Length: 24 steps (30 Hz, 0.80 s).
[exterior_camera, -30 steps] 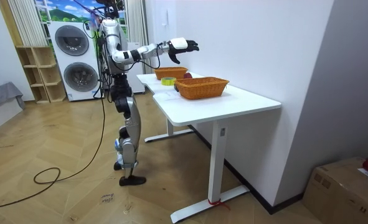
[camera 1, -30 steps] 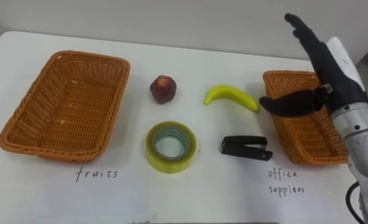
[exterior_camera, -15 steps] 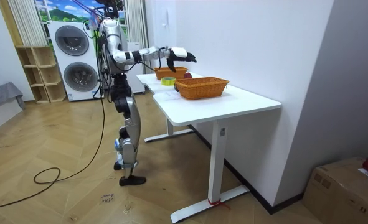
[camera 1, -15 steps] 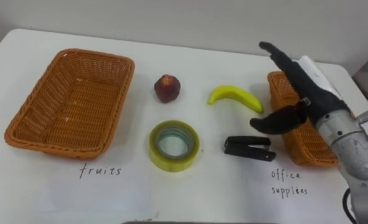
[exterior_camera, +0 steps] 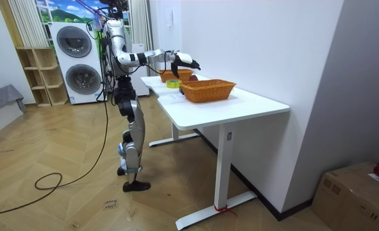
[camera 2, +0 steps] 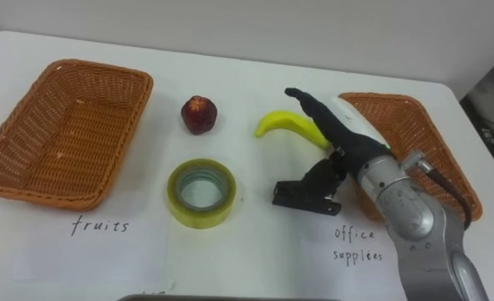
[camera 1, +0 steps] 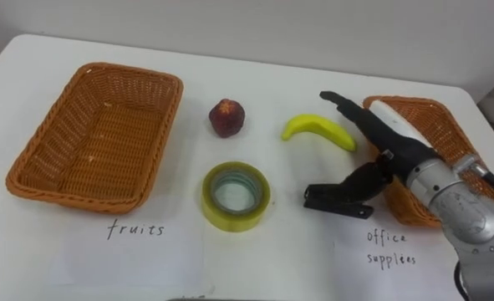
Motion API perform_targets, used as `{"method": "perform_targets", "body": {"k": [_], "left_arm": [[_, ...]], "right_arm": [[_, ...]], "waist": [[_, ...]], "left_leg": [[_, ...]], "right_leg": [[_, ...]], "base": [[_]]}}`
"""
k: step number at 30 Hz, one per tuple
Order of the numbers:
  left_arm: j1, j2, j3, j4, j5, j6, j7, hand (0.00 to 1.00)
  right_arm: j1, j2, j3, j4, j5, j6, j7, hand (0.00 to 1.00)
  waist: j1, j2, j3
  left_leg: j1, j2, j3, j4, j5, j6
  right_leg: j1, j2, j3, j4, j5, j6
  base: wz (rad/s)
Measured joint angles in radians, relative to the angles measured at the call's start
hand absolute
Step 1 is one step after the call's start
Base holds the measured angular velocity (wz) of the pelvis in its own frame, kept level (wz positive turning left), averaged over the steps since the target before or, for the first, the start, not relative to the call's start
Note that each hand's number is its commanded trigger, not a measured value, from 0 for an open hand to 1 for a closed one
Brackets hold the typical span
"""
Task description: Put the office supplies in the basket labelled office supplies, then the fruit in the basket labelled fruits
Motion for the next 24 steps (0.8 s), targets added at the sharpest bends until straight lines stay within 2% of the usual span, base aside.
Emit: {"method": "perform_targets", "body": {"k": [12, 24], "left_arm": [[-0.01, 0.0, 0.001, 0.0, 0.0, 0.0, -0.004, 0.0], [-0.011, 0.0, 0.001, 0.0, 0.0, -0.003, -0.013, 0.0]], "right_arm": [[0.0, 0.0, 0.001, -0.004, -0.07, 0.008, 0.069, 0.0], [0.0, 0.0, 0.001, -0.004, -0.082, 0.008, 0.073, 0.0]], "waist": [[0.009, 0.003, 0.0021], [0.009, -0.002, 0.0025]], "left_leg": [[0.0, 0.0, 0.0, 0.001, 0.0, 0.0], [-0.001, 0.0, -0.001, 0.001, 0.0, 0.0]], "right_leg": [[0.001, 0.0, 0.001, 0.0, 0.0, 0.0], [0.001, -0.001, -0.001, 0.0, 0.0, 0.0]], "base": [[0.0], [0.0]]}}
